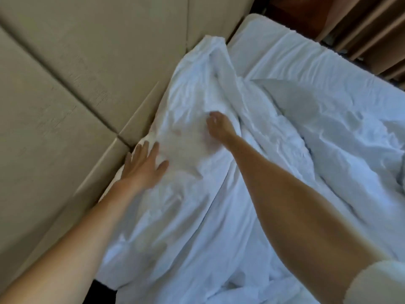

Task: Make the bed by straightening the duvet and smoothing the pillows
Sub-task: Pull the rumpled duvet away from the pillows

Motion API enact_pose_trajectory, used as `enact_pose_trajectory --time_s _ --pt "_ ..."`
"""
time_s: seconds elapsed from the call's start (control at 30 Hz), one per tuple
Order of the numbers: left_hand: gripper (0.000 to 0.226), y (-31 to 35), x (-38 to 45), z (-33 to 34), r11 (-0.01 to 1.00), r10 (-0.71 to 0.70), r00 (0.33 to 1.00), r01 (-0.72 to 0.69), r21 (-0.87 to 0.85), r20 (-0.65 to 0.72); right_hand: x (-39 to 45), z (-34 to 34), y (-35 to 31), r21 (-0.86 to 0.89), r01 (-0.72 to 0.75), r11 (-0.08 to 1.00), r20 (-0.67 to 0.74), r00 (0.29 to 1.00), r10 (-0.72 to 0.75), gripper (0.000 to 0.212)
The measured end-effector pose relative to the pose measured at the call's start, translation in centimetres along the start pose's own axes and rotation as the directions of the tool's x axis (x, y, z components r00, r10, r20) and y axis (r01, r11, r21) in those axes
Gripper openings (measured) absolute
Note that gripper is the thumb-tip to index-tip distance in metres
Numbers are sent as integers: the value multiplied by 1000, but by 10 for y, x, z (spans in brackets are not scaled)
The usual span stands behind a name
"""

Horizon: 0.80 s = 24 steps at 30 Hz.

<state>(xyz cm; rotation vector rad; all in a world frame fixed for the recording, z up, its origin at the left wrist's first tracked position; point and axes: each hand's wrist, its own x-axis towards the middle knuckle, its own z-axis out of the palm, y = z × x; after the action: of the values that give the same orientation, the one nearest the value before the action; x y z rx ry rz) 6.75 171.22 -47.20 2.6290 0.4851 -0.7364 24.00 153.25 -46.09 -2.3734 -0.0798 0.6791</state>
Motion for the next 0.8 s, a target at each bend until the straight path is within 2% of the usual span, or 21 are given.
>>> enact_pose_trajectory --time_s 0.1,0.2,0.3,0.33,0.4,0.47,0.5,0.57,0.6,0.63,0.67,0.73,0.8 --pt "82 -35 -44 32 985 -83 992 68 -156 -91 -54 35 30 -192 100 976 68 994 -88 52" --pt "104 -58 -89 54 931 -262 956 214 -296 -133 -100 62 36 -252 142 957 98 988 -121 64" --pt "123 -77 -128 74 832 -457 889 412 -372 -38 -143 85 39 -311 197 930 169 974 -149 78" --pt "127 -79 -137 79 807 -472 882 425 -410 -13 -155 91 39 -318 207 925 190 970 -152 81" --pt "123 -78 -151 83 811 -452 891 390 -436 -46 -181 102 40 -317 218 923 206 966 -157 86" --pt "112 -74 -167 75 853 -430 900 379 -360 -71 -211 113 39 -316 257 913 240 953 -185 94" --pt "108 -74 -178 70 860 -420 907 388 -332 -27 -227 118 39 -304 276 912 270 943 -196 99" --pt "100 -76 -208 70 864 -378 913 408 -296 156 -262 127 44 -281 303 911 347 917 -198 108" --pt "93 -78 -224 78 886 -350 913 396 -242 210 -278 132 49 -276 316 908 384 902 -198 110" --pt "82 -81 -239 88 913 -331 922 367 -180 202 -291 135 54 -264 323 909 418 887 -194 109" --pt "69 -84 -252 99 921 -331 932 353 -164 146 -303 137 60 -242 317 917 449 874 -184 106" --pt "52 -88 -273 103 893 -391 920 372 -253 -25 -323 137 69 -192 333 923 471 857 -211 93" --pt "45 -91 -289 74 867 -479 839 405 -290 -259 -339 130 73 -117 359 926 421 862 -281 69"
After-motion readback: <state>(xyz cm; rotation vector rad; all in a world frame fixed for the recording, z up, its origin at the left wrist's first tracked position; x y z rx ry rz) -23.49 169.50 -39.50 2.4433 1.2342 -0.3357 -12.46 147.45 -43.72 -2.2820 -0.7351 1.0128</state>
